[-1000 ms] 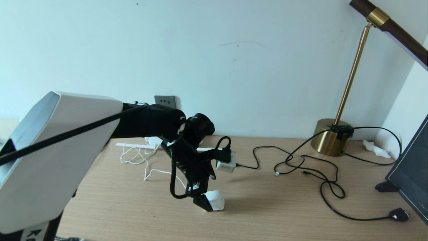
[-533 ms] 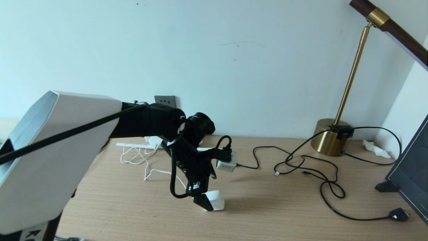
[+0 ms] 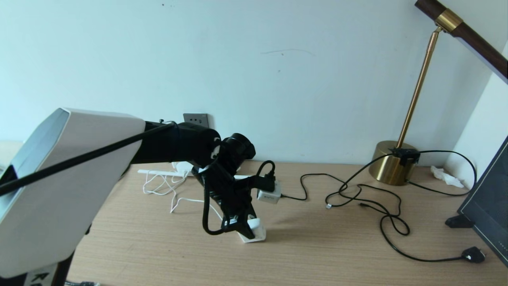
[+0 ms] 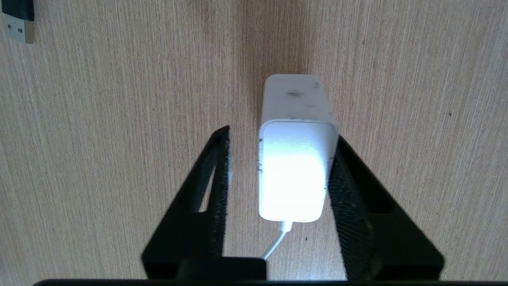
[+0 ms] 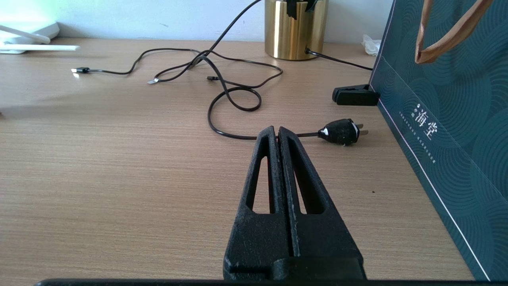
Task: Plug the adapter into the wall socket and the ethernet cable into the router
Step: Pick up plug, then align plug and socket
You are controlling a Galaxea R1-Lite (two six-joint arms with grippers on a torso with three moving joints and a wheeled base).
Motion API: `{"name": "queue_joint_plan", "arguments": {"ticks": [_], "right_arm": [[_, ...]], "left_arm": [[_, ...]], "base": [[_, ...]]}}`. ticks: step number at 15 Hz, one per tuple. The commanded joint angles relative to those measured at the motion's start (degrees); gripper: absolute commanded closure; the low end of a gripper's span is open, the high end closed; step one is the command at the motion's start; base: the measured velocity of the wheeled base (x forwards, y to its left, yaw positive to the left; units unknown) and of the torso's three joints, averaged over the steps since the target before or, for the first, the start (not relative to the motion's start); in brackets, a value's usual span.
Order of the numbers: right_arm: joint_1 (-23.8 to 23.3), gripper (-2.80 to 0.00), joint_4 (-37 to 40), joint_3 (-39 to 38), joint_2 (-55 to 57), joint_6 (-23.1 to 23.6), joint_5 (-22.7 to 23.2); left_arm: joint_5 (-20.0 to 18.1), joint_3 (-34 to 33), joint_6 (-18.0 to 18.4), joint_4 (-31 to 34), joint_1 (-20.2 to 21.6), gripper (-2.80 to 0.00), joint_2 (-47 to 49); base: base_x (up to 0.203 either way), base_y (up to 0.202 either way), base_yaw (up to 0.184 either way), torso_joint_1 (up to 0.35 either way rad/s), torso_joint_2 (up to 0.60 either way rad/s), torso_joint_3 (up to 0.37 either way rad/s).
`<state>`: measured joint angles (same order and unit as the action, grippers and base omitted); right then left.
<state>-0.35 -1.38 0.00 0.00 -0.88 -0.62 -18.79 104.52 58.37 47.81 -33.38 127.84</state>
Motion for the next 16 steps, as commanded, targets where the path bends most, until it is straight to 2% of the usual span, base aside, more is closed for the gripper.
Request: {"name": "queue_joint_plan", "arguments": {"ticks": [1,5,9,14,16], "right_arm": [[0.0,0.0,0.0,-0.7,0.0,0.0,0.0],[0.0,0.0,0.0,-0.7,0.0,0.0,0.0],[0.0,0.0,0.0,-0.7,0.0,0.0,0.0],[0.0,0.0,0.0,-0.7,0.0,0.0,0.0],[0.0,0.0,0.0,-0.7,0.0,0.0,0.0]], "left_arm": [[-0.1,-0.2,0.3,0.4,0.1,0.0,-0.4],[-0.1,-1.4,0.3,1.5,0.1,0.0,-3.8],[-0.3,-6.5,-0.6,1.8,1.0,0.0,-12.9],[-2.2,-19.6,-2.1,1.5,6.7,0.0,-31.7],[-4.8,-26.8,-3.4,1.0,11.8,0.0,-39.3]], "base": [[0.0,0.0,0.0,0.0,0.0,0.0],[0.0,0.0,0.0,0.0,0.0,0.0],[0.0,0.0,0.0,0.0,0.0,0.0],[0.0,0.0,0.0,0.0,0.0,0.0],[0.0,0.0,0.0,0.0,0.0,0.0]]}}
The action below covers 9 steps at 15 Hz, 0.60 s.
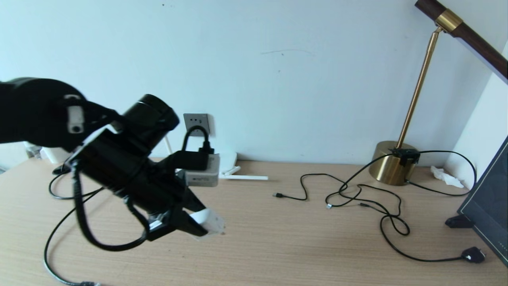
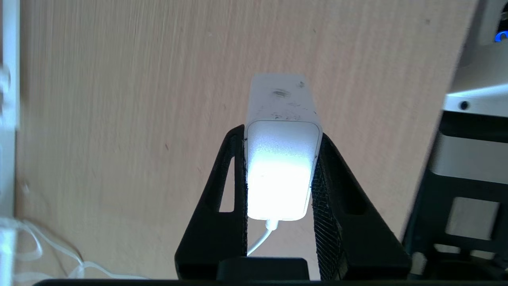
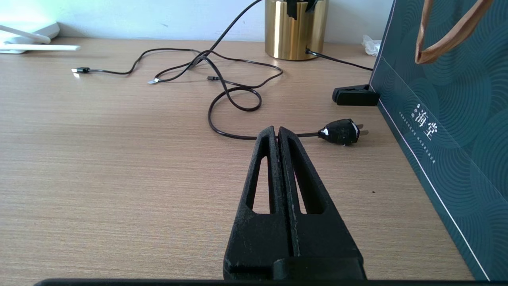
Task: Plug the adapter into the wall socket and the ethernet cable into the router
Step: Align plug and socket
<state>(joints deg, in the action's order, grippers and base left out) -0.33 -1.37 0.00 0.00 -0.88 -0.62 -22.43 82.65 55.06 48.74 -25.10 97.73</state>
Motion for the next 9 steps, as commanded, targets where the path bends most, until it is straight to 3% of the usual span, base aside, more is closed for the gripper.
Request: {"name": "queue_joint_plan", "arguments": {"ticks": [1,6,9], "right_arm": [[0.0,0.0,0.0,-0.7,0.0,0.0,0.0],[0.0,0.0,0.0,-0.7,0.0,0.0,0.0],[0.0,0.0,0.0,-0.7,0.0,0.0,0.0]], "left_arm": [[-3.5,-8.0,-0.7,-0.6,7.5,0.0,-12.5],[-12.0,-21.2,-7.0,-7.7,25.1,0.0,-29.3],[-15.0,-33.0,-17.4,-24.1,31.7,0.0,-35.4]], "base": [[0.0,0.0,0.0,0.0,0.0,0.0],[0.0,0.0,0.0,0.0,0.0,0.0],[0.0,0.0,0.0,0.0,0.0,0.0]]}}
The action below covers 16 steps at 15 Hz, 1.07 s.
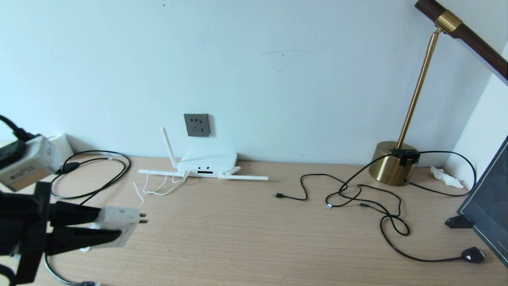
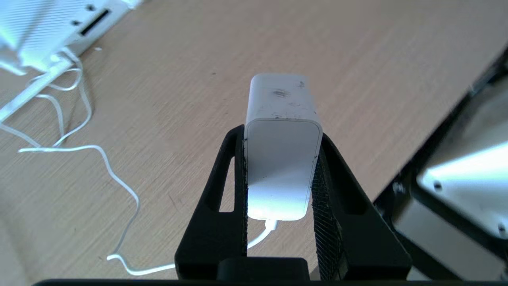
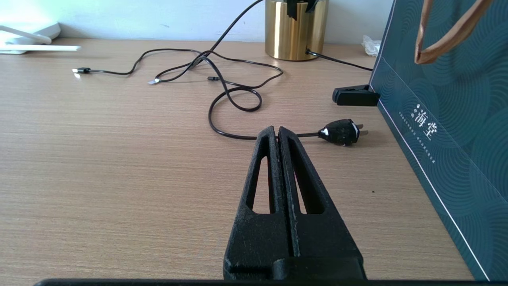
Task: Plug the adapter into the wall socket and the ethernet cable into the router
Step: Align plug and socket
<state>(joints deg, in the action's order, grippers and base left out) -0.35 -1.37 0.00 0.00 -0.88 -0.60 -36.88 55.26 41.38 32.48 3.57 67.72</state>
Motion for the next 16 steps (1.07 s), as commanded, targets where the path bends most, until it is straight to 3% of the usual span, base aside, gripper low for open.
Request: {"name": "queue_joint_plan", "arguments": {"ticks": [1,2,5,6,8,13,16], "right_arm": [[0.0,0.0,0.0,-0.7,0.0,0.0,0.0],[0.0,0.0,0.0,-0.7,0.0,0.0,0.0],[0.0,0.0,0.0,-0.7,0.0,0.0,0.0],[0.0,0.0,0.0,-0.7,0.0,0.0,0.0],[0.0,0.0,0.0,-0.7,0.0,0.0,0.0],[0.0,0.0,0.0,-0.7,0.0,0.0,0.0],[0.0,0.0,0.0,-0.7,0.0,0.0,0.0]], "left_arm": [[-0.8,-9.7,-7.2,-15.2,4.5,0.0,-6.1],[-0.7,-12.7,-12.5,-21.0,5.8,0.0,-6.4],[0.1,-15.2,-32.5,-29.6,6.7,0.0,-7.5],[1.4,-15.4,-34.9,-33.1,6.7,0.0,-6.3],[4.6,-18.4,-35.7,-43.4,6.6,0.0,-2.4],[8.6,-30.0,-36.2,-81.8,6.2,0.0,17.8],[15.5,-28.0,-39.4,-97.0,0.5,0.0,30.8]], "base": [[0.0,0.0,0.0,0.0,0.0,0.0],[0.0,0.0,0.0,0.0,0.0,0.0],[0.0,0.0,0.0,0.0,0.0,0.0],[0.0,0.0,0.0,0.0,0.0,0.0],[0.0,0.0,0.0,0.0,0.0,0.0],[0.0,0.0,0.0,0.0,0.0,0.0],[0.0,0.0,0.0,0.0,0.0,0.0]]}}
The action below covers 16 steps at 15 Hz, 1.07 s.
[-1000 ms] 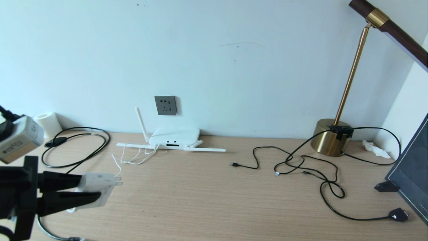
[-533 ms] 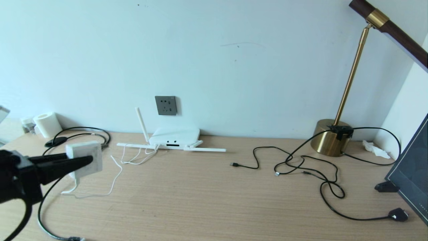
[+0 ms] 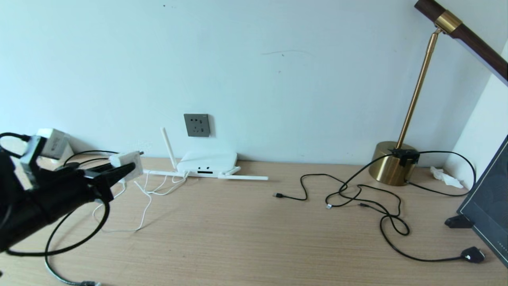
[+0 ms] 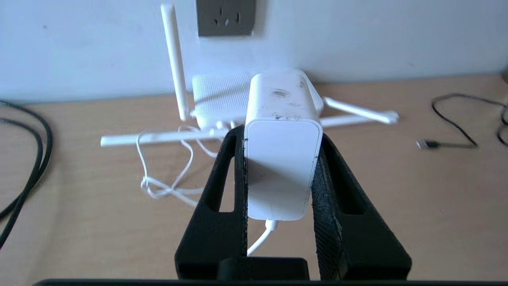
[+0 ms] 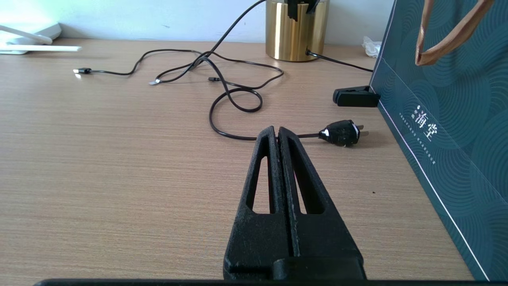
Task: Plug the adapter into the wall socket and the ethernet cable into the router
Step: Align plug and socket
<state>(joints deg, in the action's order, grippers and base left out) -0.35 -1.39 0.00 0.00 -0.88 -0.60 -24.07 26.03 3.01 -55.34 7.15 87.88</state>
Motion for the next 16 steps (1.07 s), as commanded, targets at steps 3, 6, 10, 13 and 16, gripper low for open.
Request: {"name": "queue_joint_plan", "arguments": {"ticks": [3,6,10,13,16], "right_arm": [[0.0,0.0,0.0,-0.7,0.0,0.0,0.0],[0.0,0.0,0.0,-0.7,0.0,0.0,0.0],[0.0,0.0,0.0,-0.7,0.0,0.0,0.0],[0.0,0.0,0.0,-0.7,0.0,0.0,0.0],[0.0,0.0,0.0,-0.7,0.0,0.0,0.0]], "left_arm": [[10.7,10.3,-4.0,-15.0,-8.2,0.0,20.7],[12.8,18.5,-4.2,-22.0,-9.0,0.0,31.5],[14.5,31.4,-4.1,-23.7,-9.3,0.0,40.7],[14.8,38.9,-4.1,-21.5,-9.9,0.0,44.6],[14.9,43.6,-4.1,-17.5,-10.5,0.0,45.8]], "base": [[0.0,0.0,0.0,0.0,0.0,0.0],[0.0,0.0,0.0,0.0,0.0,0.0],[0.0,0.0,0.0,0.0,0.0,0.0],[0.0,0.0,0.0,0.0,0.0,0.0],[0.0,0.0,0.0,0.0,0.0,0.0]]}}
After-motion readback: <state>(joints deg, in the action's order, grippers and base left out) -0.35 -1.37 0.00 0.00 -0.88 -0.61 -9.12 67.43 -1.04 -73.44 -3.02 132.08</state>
